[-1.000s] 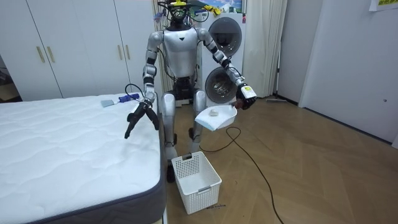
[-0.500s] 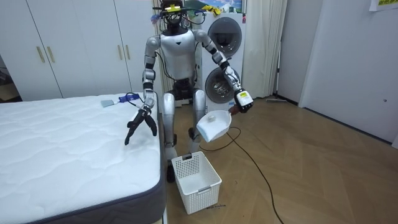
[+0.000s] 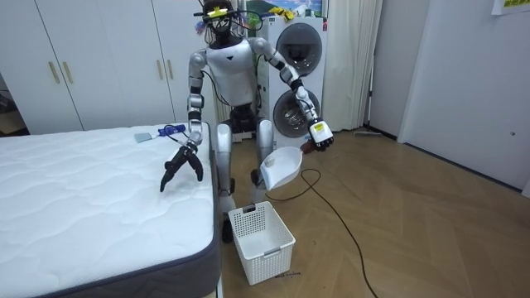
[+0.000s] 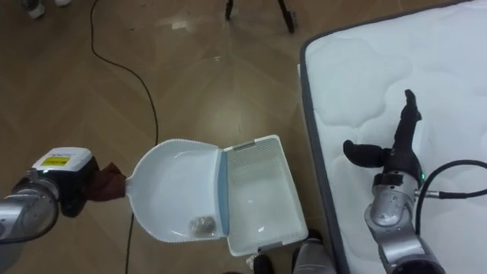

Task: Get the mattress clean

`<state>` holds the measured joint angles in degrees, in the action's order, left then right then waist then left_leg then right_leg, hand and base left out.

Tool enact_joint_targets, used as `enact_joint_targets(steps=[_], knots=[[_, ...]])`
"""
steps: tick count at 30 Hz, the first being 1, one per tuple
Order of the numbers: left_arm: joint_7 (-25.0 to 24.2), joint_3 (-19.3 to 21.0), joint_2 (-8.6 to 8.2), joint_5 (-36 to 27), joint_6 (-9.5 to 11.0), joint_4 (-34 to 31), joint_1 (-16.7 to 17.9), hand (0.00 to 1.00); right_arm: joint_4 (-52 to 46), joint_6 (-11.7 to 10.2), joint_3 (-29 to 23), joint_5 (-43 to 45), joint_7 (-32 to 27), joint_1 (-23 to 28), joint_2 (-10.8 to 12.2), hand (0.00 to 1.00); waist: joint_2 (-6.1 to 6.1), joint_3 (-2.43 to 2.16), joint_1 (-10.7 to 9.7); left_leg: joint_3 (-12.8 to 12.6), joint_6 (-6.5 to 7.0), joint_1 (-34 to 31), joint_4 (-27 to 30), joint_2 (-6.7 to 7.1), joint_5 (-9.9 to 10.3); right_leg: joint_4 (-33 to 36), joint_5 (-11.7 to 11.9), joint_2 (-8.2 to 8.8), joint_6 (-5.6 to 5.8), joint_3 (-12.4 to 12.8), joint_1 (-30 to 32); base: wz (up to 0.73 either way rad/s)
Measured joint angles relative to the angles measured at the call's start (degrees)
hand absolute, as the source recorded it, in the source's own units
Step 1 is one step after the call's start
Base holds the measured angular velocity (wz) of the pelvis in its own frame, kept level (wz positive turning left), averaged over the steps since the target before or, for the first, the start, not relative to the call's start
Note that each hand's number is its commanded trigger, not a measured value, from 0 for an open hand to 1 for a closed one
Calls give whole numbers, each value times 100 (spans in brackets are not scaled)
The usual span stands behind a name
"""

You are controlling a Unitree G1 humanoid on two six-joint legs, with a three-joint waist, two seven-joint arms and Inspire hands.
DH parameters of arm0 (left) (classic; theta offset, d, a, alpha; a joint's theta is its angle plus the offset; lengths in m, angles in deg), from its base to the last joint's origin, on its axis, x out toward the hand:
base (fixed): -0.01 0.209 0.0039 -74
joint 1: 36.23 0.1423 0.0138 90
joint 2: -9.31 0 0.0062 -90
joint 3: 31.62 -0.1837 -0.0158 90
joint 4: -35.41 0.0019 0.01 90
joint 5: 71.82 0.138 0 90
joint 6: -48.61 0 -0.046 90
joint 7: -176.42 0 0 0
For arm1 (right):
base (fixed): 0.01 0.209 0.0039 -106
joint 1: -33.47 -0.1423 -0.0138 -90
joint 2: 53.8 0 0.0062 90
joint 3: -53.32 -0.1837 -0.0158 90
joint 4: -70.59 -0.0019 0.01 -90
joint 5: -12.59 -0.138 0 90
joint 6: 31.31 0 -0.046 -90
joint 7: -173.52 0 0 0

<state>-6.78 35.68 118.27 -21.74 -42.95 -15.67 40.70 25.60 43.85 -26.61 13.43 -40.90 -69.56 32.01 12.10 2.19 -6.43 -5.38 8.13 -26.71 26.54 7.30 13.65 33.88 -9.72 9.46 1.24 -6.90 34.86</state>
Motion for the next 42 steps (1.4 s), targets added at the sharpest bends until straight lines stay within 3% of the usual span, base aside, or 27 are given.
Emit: enact_joint_targets(steps=[8, 13, 23, 29, 31, 36, 42], knots=[[-19, -3, 0, 20, -213, 14, 105, 100, 0, 69, 1, -2, -1, 0, 9, 0, 62, 1, -33, -86, -1, 127, -92, 13, -6, 105, -15, 24, 5, 38, -6, -6], [-145, -3, 0, 28, -227, 10, 163, 100, 23, 75, -6, 18, -4, -1, 8, 0, 65, 3, -100, -110, -1, 119, -94, 14, -7, 110, -17, 28, 4, 37, 18, -1], [-392, -6, -1, 96, -433, 14, 235, 100, 140, 308, 3, 153, 6, 85, 40, 0, 81, 4, -120, -179, -1, 119, -96, 17, -7, 196, -18, 44, 2, 42, 88, -3], [-451, -6, 3, 209, -464, -11, 238, 100, 136, 356, 1, 218, -15, 81, 38, 0, 165, -27, -128, -218, -2, 133, -94, 21, -8, 231, -17, 46, 2, 68, 108, -1], [-472, -6, 43, 240, -464, -30, 236, 100, 125, 355, -2, 218, -61, 78, 29, 0, 250, -30, -153, -215, -2, 161, -93, 38, -8, 297, -17, 72, 2, 71, 117, 0], [-470, -6, 376, 430, -481, -112, 201, 100, 124, 343, -3, 259, -71, 49, -12, 0, 380, -13, -254, -246, -2, 260, -101, 84, -10, 478, -23, 142, 13, 108, 128, 0], [-447, -6, 486, 459, -498, -101, 3, 100, 135, 307, -12, 327, -107, 18, -59, 0, 438, -4, -300, -364, -4, 303, -111, 101, -14, 481, -30, 109, 28, 267, 138, -10]])
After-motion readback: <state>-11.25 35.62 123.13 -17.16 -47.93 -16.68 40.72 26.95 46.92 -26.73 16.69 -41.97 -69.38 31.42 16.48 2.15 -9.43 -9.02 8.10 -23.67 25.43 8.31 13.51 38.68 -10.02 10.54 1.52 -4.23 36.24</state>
